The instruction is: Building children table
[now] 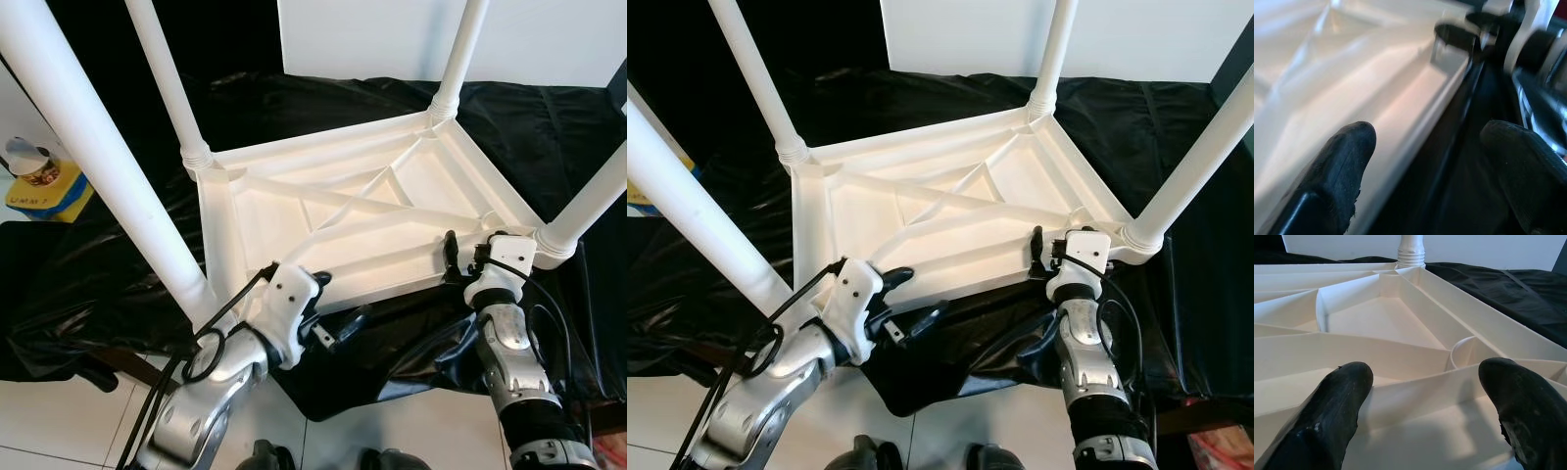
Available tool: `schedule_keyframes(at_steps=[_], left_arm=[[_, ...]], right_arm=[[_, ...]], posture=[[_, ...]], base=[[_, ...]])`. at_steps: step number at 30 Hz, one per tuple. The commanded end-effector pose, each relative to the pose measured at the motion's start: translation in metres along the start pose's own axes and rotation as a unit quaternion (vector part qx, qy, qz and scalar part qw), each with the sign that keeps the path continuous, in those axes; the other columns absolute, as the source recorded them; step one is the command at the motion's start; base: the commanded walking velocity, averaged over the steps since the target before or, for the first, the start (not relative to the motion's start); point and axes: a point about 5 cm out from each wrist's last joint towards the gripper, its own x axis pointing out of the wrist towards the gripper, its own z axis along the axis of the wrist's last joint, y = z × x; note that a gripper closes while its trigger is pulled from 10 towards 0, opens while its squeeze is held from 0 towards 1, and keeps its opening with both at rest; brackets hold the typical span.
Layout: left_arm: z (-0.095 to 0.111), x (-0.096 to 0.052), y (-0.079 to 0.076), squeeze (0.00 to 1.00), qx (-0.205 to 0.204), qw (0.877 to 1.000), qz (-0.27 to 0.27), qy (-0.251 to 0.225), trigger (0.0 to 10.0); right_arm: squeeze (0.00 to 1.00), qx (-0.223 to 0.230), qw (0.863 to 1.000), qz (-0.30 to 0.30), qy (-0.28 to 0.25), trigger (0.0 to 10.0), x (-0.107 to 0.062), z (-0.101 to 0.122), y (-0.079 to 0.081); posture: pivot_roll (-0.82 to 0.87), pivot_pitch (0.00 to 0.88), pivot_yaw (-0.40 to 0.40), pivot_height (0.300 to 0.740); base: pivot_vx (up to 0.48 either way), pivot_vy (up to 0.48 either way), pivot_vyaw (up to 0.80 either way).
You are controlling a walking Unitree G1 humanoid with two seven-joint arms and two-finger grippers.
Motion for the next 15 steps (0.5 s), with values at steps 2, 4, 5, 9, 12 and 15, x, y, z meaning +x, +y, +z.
schedule_keyframes(at_steps=[2,4,5,9,12,15], left_arm=[[-0.017,0.000,0.000,0.00,0.015,0.998,0.018,0.054,10.0],[-0.021,0.001,0.002,0.00,0.018,0.997,0.024,0.066,10.0],[-0.024,0.003,0.005,0.00,0.022,0.996,0.037,0.074,10.0],[-0.028,0.008,0.018,0.00,0.021,0.992,0.080,0.092,10.0],[-0.031,0.011,0.028,0.00,0.015,0.987,0.120,0.104,10.0],[-0.031,0.013,0.034,0.00,0.019,0.985,0.131,0.109,10.0]], right_arm=[[0.00,0.000,0.999,0.021,0.036,10.0,-0.006,-0.011,0.012],[0.00,0.001,0.999,0.024,0.036,10.0,-0.007,-0.011,0.014],[0.00,0.003,0.999,0.026,0.036,10.0,-0.007,-0.011,0.016],[0.00,0.007,0.999,0.029,0.035,10.0,-0.007,-0.008,0.020],[0.00,0.009,0.999,0.029,0.034,10.0,-0.008,-0.007,0.021],[0.00,0.009,0.999,0.022,0.034,10.0,-0.008,-0.006,0.019]], posture=[[-0.02,0.165,-0.012,0.740],[-0.02,0.165,-0.012,0.740],[-0.02,0.165,-0.014,0.740],[-0.03,0.161,-0.011,0.740],[-0.04,0.160,-0.009,0.740],[-0.05,0.158,-0.003,0.740]], base=[[0.000,0.000,0.00],[0.000,0.000,0.00],[0.000,0.000,0.00],[0.000,0.000,0.00],[0.000,0.000,0.00],[0.000,0.000,0.00]])
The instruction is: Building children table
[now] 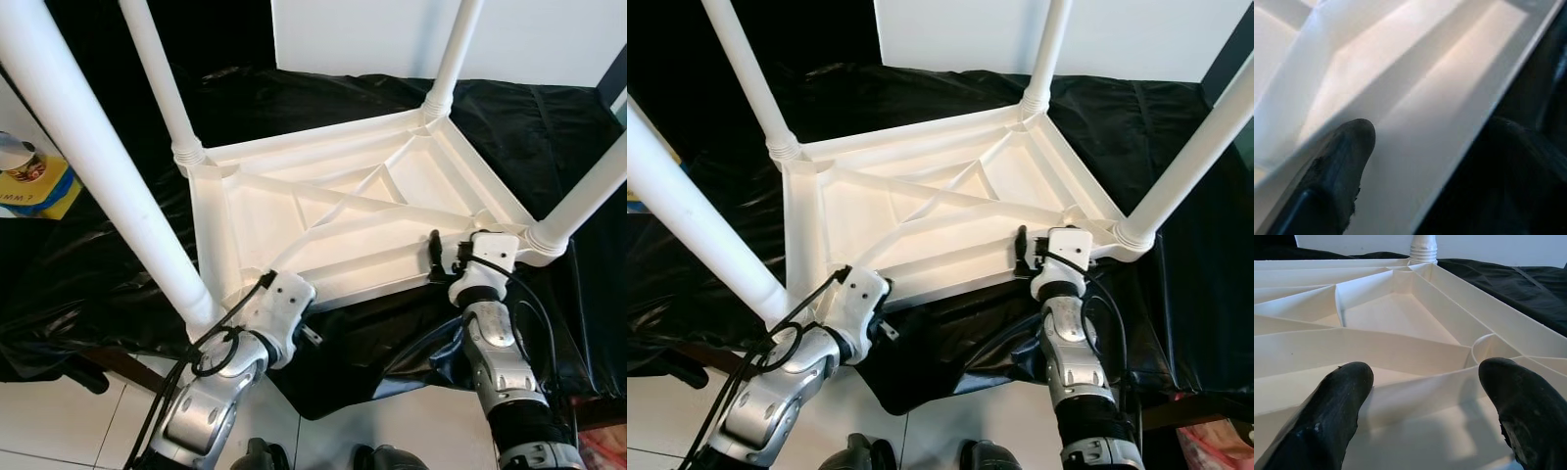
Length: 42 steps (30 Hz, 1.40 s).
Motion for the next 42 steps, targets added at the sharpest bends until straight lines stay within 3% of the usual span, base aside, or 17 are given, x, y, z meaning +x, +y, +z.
schedule_keyframes(at_steps=[1,7,8,9,10,15,17,21,22,24,25,26,31,32,39,40,42], left_arm=[[-0.010,0.001,0.004,0.00,-0.005,0.999,0.022,0.025,10.0],[-0.011,0.010,0.015,0.00,0.015,0.998,0.047,0.048,10.0],[-0.011,0.012,0.017,0.00,0.020,0.998,0.046,0.049,8.4],[-0.011,0.012,0.017,0.00,0.020,0.998,0.046,0.049,8.4],[-0.010,0.014,0.019,0.00,0.026,0.997,0.047,0.049,0.0],[-0.001,0.027,0.022,0.00,0.037,0.997,0.048,0.040,0.0],[0.009,0.039,0.023,0.00,0.047,0.997,0.047,0.026,2.0],[0.021,0.053,0.021,0.00,0.058,0.997,0.044,0.009,2.1],[0.027,0.060,0.020,0.00,0.063,0.997,0.044,0.001,4.5],[0.032,0.065,0.019,0.00,0.067,0.997,0.044,-0.003,4.5],[0.037,0.070,0.018,0.00,0.067,0.997,0.045,-0.009,8.2],[0.044,0.076,0.015,0.00,0.071,0.997,0.040,-0.015,10.0],[0.047,0.077,0.008,0.00,0.043,0.998,0.010,-0.036,10.0],[0.047,0.076,0.005,1.00,0.028,0.999,-0.001,-0.043,10.0],[0.048,0.066,-0.021,1.00,0.047,0.991,-0.085,-0.086,10.0],[0.049,0.061,-0.026,0.00,0.044,0.989,-0.103,-0.098,10.0],[0.051,0.056,-0.031,0.00,0.037,0.986,-0.119,-0.109,10.0]], right_arm=[[0.00,-0.002,1.000,0.000,0.028,10.0,-0.006,-0.011,0.001],[0.00,-0.005,0.999,-0.018,0.034,10.0,-0.008,-0.012,-0.004],[0.00,-0.004,0.999,-0.019,0.035,10.0,-0.008,-0.012,-0.004],[0.00,-0.004,0.999,-0.019,0.035,10.0,-0.008,-0.012,-0.004],[0.00,-0.004,0.999,-0.021,0.035,10.0,-0.008,-0.011,-0.004],[0.00,-0.002,0.999,-0.024,0.037,10.0,-0.008,-0.011,-0.002],[0.00,0.000,0.999,-0.024,0.036,10.0,-0.006,-0.009,0.000],[0.00,0.001,0.999,-0.025,0.035,10.0,-0.005,-0.008,0.001],[0.00,0.002,0.999,-0.025,0.035,10.0,-0.004,-0.007,0.002],[0.00,0.002,0.999,-0.025,0.034,10.0,-0.003,-0.007,0.002],[0.00,0.003,0.999,-0.025,0.034,10.0,-0.003,-0.006,0.003],[0.00,0.003,0.999,-0.024,0.033,10.0,-0.003,-0.006,0.004],[0.00,0.003,0.999,-0.027,0.035,10.0,-0.006,-0.006,0.004],[0.00,0.003,0.999,-0.028,0.036,10.0,-0.006,-0.007,0.004],[0.00,0.005,0.999,-0.024,0.039,10.0,-0.006,-0.008,0.008],[0.00,0.006,0.999,-0.022,0.039,10.0,-0.006,-0.008,0.009],[0.00,0.007,0.999,-0.020,0.039,10.0,-0.005,-0.007,0.010]], posture=[[-0.05,0.158,-0.003,0.740],[-0.06,0.156,0.011,0.740],[-0.07,0.155,0.015,0.740],[-0.07,0.155,0.015,0.740],[-0.07,0.154,0.018,0.740],[-0.07,0.151,0.017,0.740],[-0.07,0.151,0.016,0.740],[-0.07,0.151,0.014,0.740],[-0.07,0.151,0.015,0.740],[-0.07,0.151,0.015,0.740],[-0.07,0.152,0.015,0.740],[-0.08,0.154,0.018,0.740],[-0.08,0.157,0.023,0.740],[-0.08,0.158,0.025,0.740],[-0.07,0.157,0.024,0.740],[-0.07,0.153,0.020,0.740],[-0.07,0.153,0.020,0.740]], base=[[0.000,0.000,0.00],[0.000,0.000,0.00],[0.000,0.000,0.00],[0.000,0.000,0.00],[0.000,0.000,0.00],[0.000,0.000,0.00],[0.000,0.000,0.00],[0.000,0.000,0.00],[0.000,0.000,0.00],[0.000,0.000,0.00],[0.000,0.000,0.00],[0.000,0.000,0.00],[0.000,0.000,0.00],[0.000,0.000,0.00],[0.000,0.000,0.00],[0.000,0.000,0.00],[0.000,0.000,0.00]])
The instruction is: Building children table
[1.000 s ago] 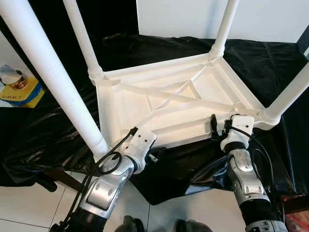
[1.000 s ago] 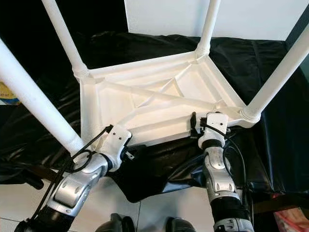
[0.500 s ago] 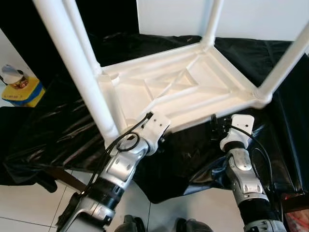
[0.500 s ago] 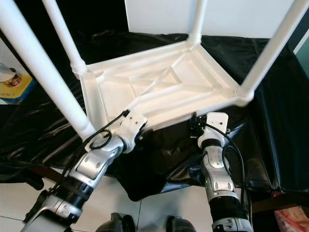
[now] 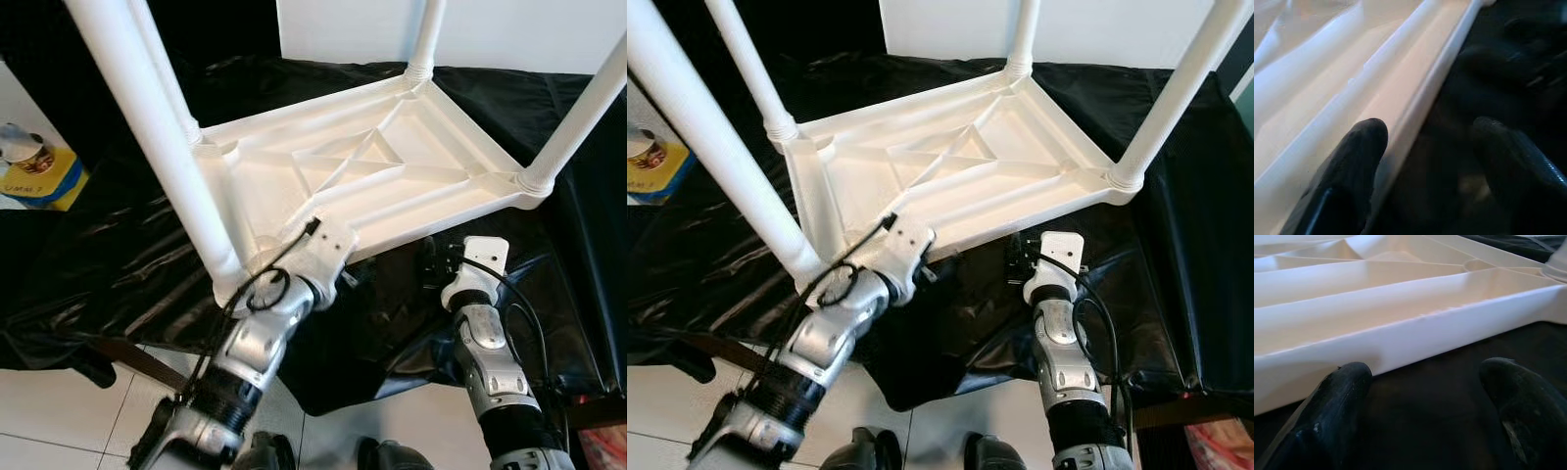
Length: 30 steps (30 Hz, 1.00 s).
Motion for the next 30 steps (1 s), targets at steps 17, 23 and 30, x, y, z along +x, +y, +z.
schedule_keyframes(at_steps=[17,23,30], left_arm=[[0.000,-0.093,-0.024,0.00,-0.091,0.993,-0.077,-0.003,10.0],[-0.001,-0.132,-0.029,0.00,-0.126,0.982,-0.135,0.042,10.0],[-0.004,-0.174,-0.019,0.00,-0.101,0.976,-0.156,0.117,10.0]], right_arm=[[0.00,-0.008,0.999,0.032,0.011,10.0,0.009,-0.003,0.014],[0.00,-0.008,0.999,0.046,0.009,10.0,0.016,0.000,0.020],[0.00,-0.010,0.999,0.045,0.009,10.0,0.022,0.001,0.018]], posture=[[-0.01,0.130,-0.014,0.740],[0.02,0.128,-0.026,0.740],[0.05,0.130,-0.034,0.740]], base=[[0.000,0.000,0.00],[0.000,0.000,0.00],[0.000,0.000,0.00]])
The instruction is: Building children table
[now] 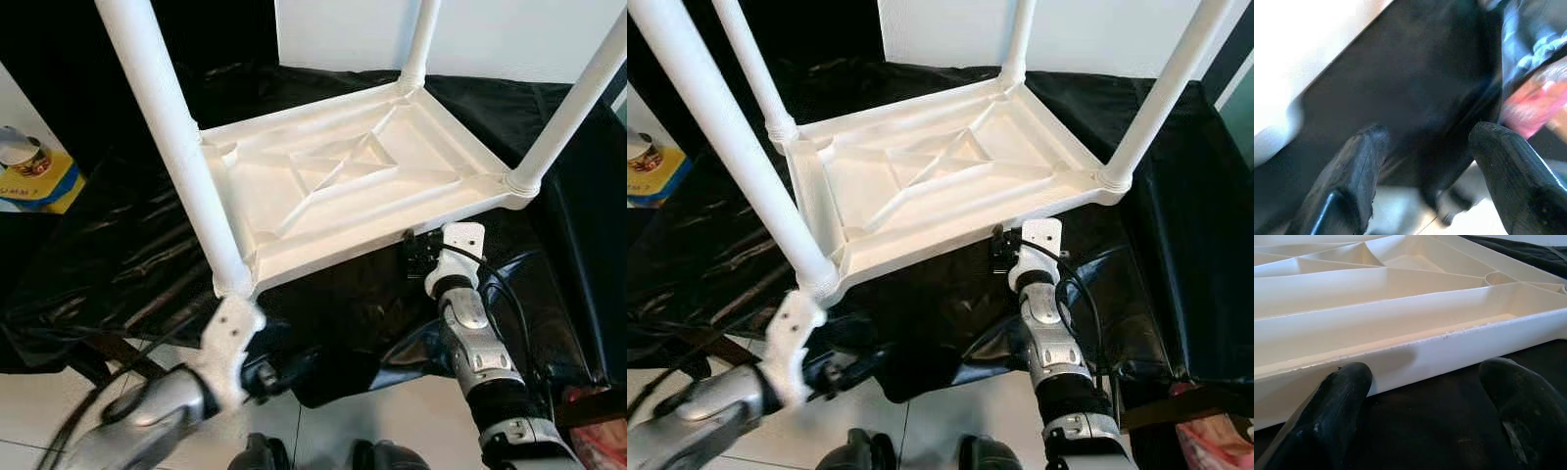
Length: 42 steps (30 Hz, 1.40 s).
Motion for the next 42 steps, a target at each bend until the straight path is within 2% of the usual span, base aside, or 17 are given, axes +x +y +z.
schedule_keyframes(at_steps=[1,5,9,11,12,14,15,17,19,20,24,26,29,33,36,39,42], left_arm=[[0.001,-0.010,-0.011,0.00,0.003,0.991,-0.134,0.007,10.0],[-0.003,-0.040,0.015,0.00,0.013,0.995,-0.079,0.059,10.0],[-0.004,-0.054,0.026,0.00,0.012,0.995,-0.054,0.081,10.0],[-0.002,-0.070,0.046,0.00,0.013,0.995,-0.007,0.100,10.0],[-0.002,-0.070,0.046,0.00,0.013,0.995,-0.007,0.100,10.0],[0.003,-0.086,0.078,0.00,0.028,0.992,0.073,0.099,10.0],[0.003,-0.086,0.078,0.00,0.028,0.992,0.073,0.099,10.0],[0.009,-0.093,0.103,0.00,0.048,0.985,0.136,0.090,10.0],[0.012,-0.095,0.115,0.00,0.062,0.980,0.166,0.086,10.0],[0.019,-0.094,0.130,0.00,0.067,0.975,0.202,0.064,10.0],[0.030,-0.092,0.149,0.00,0.083,0.966,0.242,0.032,10.0],[0.046,-0.081,0.168,0.00,0.093,0.956,0.279,-0.019,10.0],[0.060,-0.068,0.180,0.00,0.100,0.947,0.297,-0.062,10.0],[0.068,-0.054,0.188,0.00,0.092,0.946,0.295,-0.094,10.0],[0.083,-0.025,0.192,0.00,0.091,0.941,0.293,-0.145,10.0],[0.085,-0.018,0.193,0.00,0.078,0.940,0.292,-0.159,10.0],[0.091,-0.002,0.195,0.00,0.060,0.937,0.286,-0.189,10.0]], right_arm=[[0.00,0.001,1.000,0.005,-0.010,10.0,0.003,0.003,0.002],[0.00,0.000,1.000,0.001,-0.009,10.0,0.007,0.004,0.000],[0.00,0.000,1.000,0.000,-0.009,10.0,0.008,0.004,0.001],[0.00,0.001,1.000,0.000,-0.009,10.0,0.009,0.003,0.001],[0.00,0.001,1.000,0.000,-0.009,10.0,0.009,0.003,0.001],[0.00,0.003,1.000,0.000,-0.010,10.0,0.009,0.003,0.003],[0.00,0.003,1.000,0.000,-0.010,10.0,0.009,0.003,0.003],[0.00,0.004,1.000,0.001,-0.009,10.0,0.009,0.002,0.005],[0.00,0.005,1.000,0.002,-0.010,10.0,0.009,0.002,0.007],[0.00,0.006,1.000,0.004,-0.010,10.0,0.008,0.002,0.009],[0.00,0.008,1.000,0.006,-0.011,10.0,0.007,0.002,0.011],[0.00,0.010,1.000,0.007,-0.013,10.0,0.006,0.002,0.013],[0.00,0.011,1.000,0.007,-0.014,10.0,0.003,0.001,0.014],[0.00,0.013,1.000,0.009,-0.015,10.0,0.000,0.000,0.015],[0.00,0.017,1.000,0.012,-0.011,10.0,-0.007,-0.002,0.019],[0.00,0.018,1.000,0.011,-0.009,10.0,-0.008,-0.003,0.020],[0.00,0.020,1.000,0.010,-0.007,10.0,-0.011,-0.005,0.023]], posture=[[0.05,0.129,-0.035,0.740],[0.06,0.126,-0.034,0.740],[0.06,0.124,-0.034,0.740],[0.07,0.122,-0.030,0.740],[0.07,0.122,-0.030,0.740],[0.07,0.118,-0.026,0.740],[0.07,0.118,-0.026,0.740],[0.06,0.117,-0.025,0.740],[0.06,0.117,-0.025,0.740],[0.05,0.115,-0.023,0.740],[0.05,0.115,-0.022,0.740],[0.02,0.116,-0.016,0.740],[0.01,0.117,-0.013,0.740],[0.00,0.119,-0.008,0.740],[-0.03,0.124,0.001,0.740],[-0.03,0.124,0.003,0.740],[-0.05,0.126,0.010,0.740]], base=[[0.000,0.000,0.00],[0.000,0.000,0.00],[0.000,0.000,0.00],[0.000,0.000,0.00],[0.000,0.000,0.00],[0.000,0.000,0.00],[0.000,0.000,0.00],[0.000,0.000,0.00],[0.000,0.000,0.00],[0.000,0.000,0.00],[0.000,0.000,0.00],[0.000,0.000,0.00],[0.000,0.000,0.00],[0.000,0.000,0.00],[0.000,0.000,0.00],[0.000,0.000,0.00],[0.000,0.000,0.00]])
